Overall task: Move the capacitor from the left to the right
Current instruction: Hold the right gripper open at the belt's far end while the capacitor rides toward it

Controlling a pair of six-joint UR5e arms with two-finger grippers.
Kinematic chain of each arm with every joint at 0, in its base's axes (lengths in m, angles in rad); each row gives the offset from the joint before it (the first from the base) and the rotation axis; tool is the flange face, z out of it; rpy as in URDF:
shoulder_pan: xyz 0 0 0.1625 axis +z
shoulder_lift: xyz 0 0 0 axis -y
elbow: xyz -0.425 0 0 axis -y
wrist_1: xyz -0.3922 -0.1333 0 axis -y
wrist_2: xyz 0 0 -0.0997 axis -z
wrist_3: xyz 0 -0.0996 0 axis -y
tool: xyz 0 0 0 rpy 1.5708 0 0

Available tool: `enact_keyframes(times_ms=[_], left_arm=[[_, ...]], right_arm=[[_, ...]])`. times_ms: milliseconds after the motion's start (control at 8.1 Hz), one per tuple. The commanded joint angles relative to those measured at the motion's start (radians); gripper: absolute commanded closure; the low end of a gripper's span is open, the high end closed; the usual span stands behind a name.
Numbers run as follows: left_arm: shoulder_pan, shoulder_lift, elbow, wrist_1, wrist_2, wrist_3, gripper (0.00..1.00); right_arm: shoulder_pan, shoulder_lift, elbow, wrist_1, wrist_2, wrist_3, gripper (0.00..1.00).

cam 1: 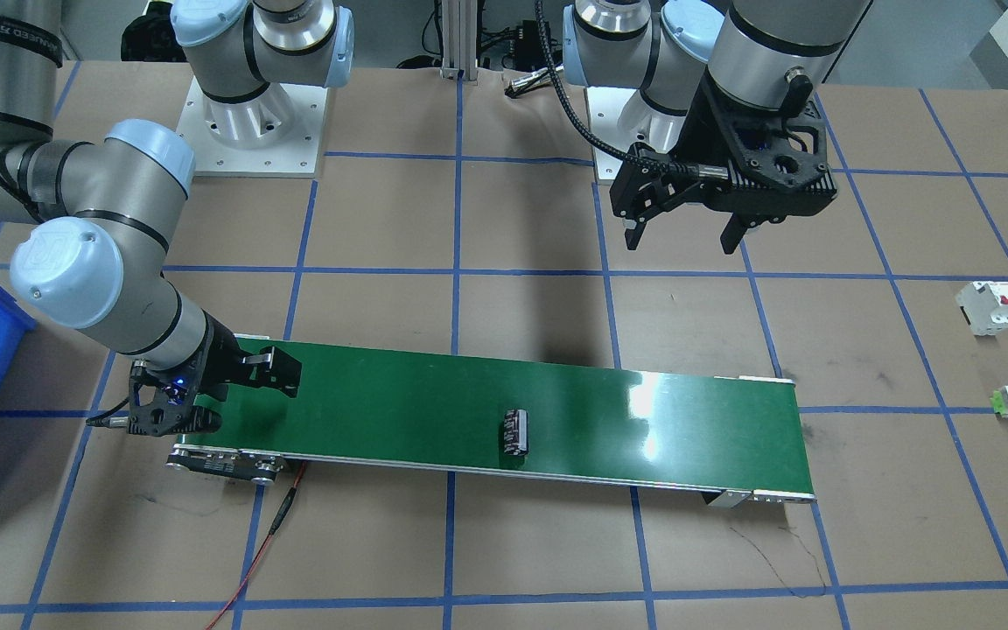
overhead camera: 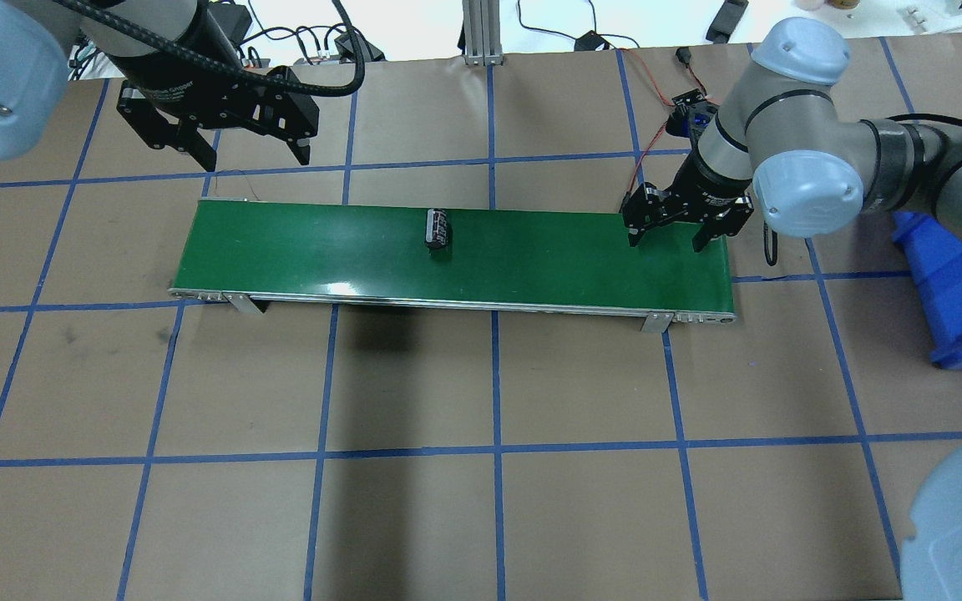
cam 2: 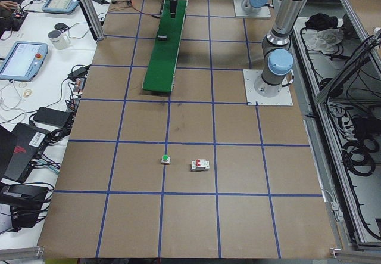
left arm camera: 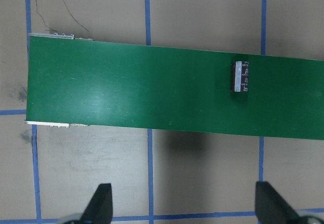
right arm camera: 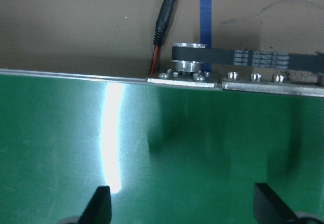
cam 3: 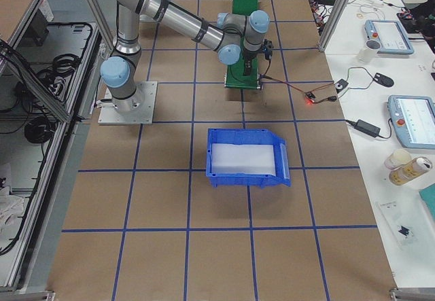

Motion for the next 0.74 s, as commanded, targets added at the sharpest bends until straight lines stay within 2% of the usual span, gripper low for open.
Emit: enact_keyframes(times_ms=[0, 618], left_arm=[[0.0, 0.0, -0.002, 0.0, 0.0, 0.0, 0.0], [0.0, 0.0, -0.003, 0.0, -0.017, 0.0, 0.0]], right_arm=[[0.0, 0.0, -0.007, 0.0, 0.008, 0.001, 0.0], [0.0, 0.003, -0.005, 0.0, 0.014, -0.002, 0.0]])
